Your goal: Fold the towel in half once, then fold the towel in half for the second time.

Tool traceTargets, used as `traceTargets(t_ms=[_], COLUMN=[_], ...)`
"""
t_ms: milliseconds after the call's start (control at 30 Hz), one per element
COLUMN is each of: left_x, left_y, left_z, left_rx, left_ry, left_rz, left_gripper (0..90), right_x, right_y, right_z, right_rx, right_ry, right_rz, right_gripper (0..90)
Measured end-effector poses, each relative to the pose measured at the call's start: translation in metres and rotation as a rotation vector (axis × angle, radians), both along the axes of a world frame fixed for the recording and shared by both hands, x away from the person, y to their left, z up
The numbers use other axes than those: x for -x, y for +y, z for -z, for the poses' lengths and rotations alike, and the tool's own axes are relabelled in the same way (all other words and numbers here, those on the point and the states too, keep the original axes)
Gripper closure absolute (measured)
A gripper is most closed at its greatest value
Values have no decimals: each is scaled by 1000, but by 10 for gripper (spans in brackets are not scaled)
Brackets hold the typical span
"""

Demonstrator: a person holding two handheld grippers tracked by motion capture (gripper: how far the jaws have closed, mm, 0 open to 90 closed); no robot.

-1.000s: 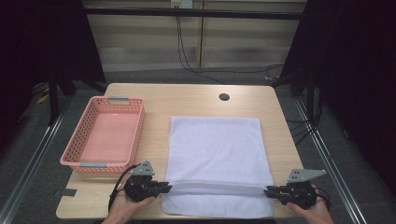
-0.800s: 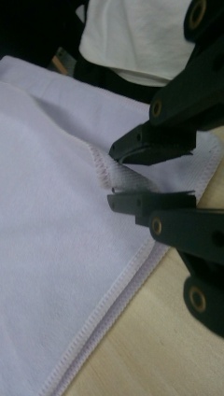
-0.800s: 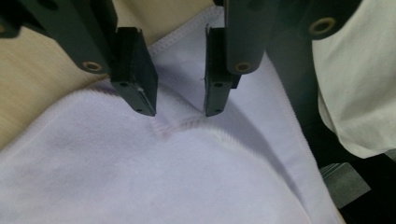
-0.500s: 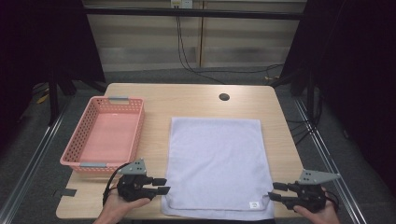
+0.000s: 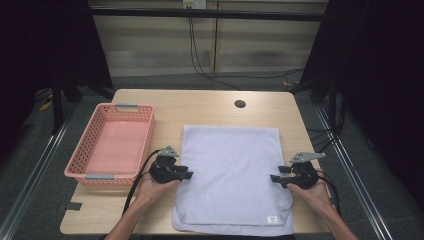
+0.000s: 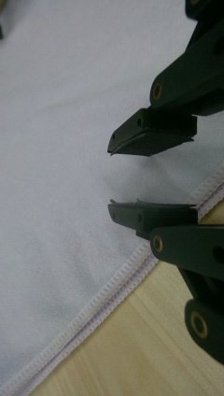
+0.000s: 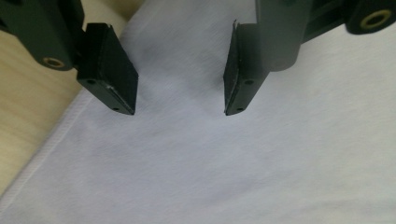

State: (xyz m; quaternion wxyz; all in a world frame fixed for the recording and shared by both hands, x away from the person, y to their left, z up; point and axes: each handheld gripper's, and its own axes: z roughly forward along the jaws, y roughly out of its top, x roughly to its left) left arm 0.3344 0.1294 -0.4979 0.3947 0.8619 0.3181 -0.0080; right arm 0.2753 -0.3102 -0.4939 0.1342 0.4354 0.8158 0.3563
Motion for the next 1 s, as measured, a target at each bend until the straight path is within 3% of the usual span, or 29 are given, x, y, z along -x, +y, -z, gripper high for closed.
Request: traceTargets(t_ms=[100,133,233,300,433,500,667,800,933,1000], left_x=[-1,0,14,17,30,37,51,67,89,94], left_y=[1,1,-4,-3,0,-1,0,3,9,12], left_z=[1,0,0,0,0,0,-1,-3,-6,-9], left_rx=[15,0,-65,-32,-23,-12,-7,-12,-23,-57], left_ry=[-2,-8,-99,-51,-34,-21,-10,19,50,19], left_rz=[7,11,24,31,71,118,134,160,189,215], left_gripper=[635,637,699,703,740,734,732,723,687,680], right_x=[-8,-7,-3,4,21,30,51,65,86,93], right_y=[2,4,4,4,-3,-5,-10,-13,-8,-6], right_z=[5,6,5,5,4,3,0,-2,-4,-5], right_rx=[17,33,52,55,54,55,38,17,49,48], right_ry=[16,3,0,-3,9,19,56,79,77,92], right_rz=[3,3,9,13,-5,-9,-26,-62,-112,-132], right_gripper=[448,449,462,462,465,466,464,464,462,467])
